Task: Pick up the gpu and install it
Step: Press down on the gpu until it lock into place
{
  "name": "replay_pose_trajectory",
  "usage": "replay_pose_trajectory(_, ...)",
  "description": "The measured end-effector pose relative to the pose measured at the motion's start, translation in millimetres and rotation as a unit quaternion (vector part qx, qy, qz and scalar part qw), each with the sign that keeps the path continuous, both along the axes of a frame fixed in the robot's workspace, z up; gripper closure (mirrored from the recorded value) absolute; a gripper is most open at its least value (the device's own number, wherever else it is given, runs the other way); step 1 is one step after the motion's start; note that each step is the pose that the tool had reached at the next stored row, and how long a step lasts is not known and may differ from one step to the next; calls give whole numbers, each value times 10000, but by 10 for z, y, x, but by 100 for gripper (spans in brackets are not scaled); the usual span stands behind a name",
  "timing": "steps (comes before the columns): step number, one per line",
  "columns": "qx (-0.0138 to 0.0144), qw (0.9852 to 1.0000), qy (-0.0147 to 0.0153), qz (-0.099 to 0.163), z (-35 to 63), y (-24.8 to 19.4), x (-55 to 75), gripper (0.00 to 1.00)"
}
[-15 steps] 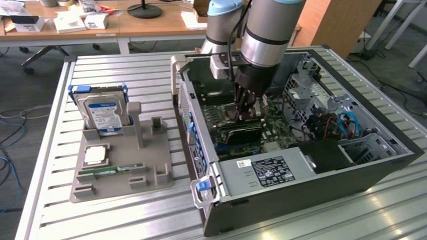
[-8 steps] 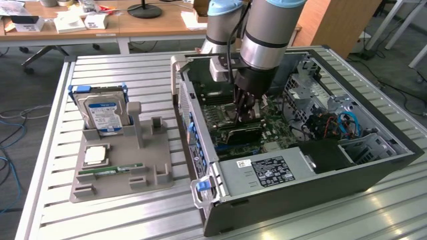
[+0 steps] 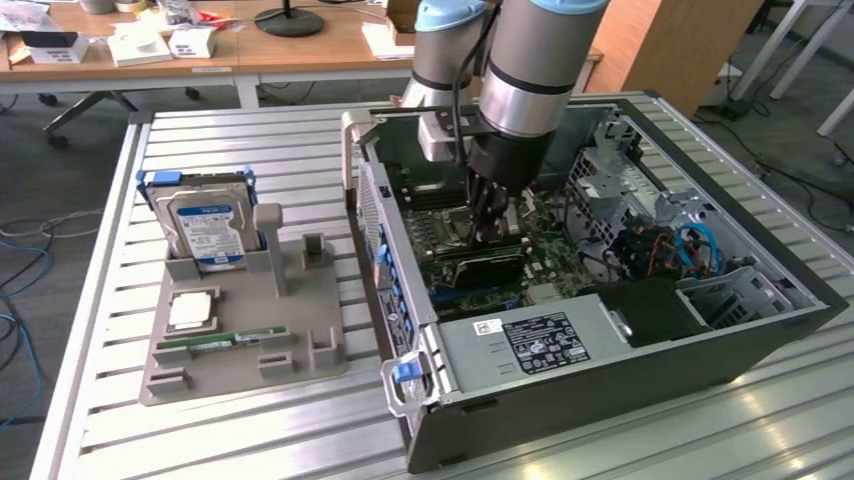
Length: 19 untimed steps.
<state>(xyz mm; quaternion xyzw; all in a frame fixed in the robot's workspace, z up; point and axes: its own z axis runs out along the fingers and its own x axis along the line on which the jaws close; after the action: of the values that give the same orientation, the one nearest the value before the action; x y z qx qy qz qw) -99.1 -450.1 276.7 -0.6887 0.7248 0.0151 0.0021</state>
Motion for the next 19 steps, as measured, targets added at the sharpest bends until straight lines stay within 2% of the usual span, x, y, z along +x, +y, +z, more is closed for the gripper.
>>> replay_pose_trajectory(9, -1, 10000, 0, 0, -82, 7, -1, 89)
replay_pose_trajectory(19, -1, 10000, 0, 22, -83, -5, 0, 89)
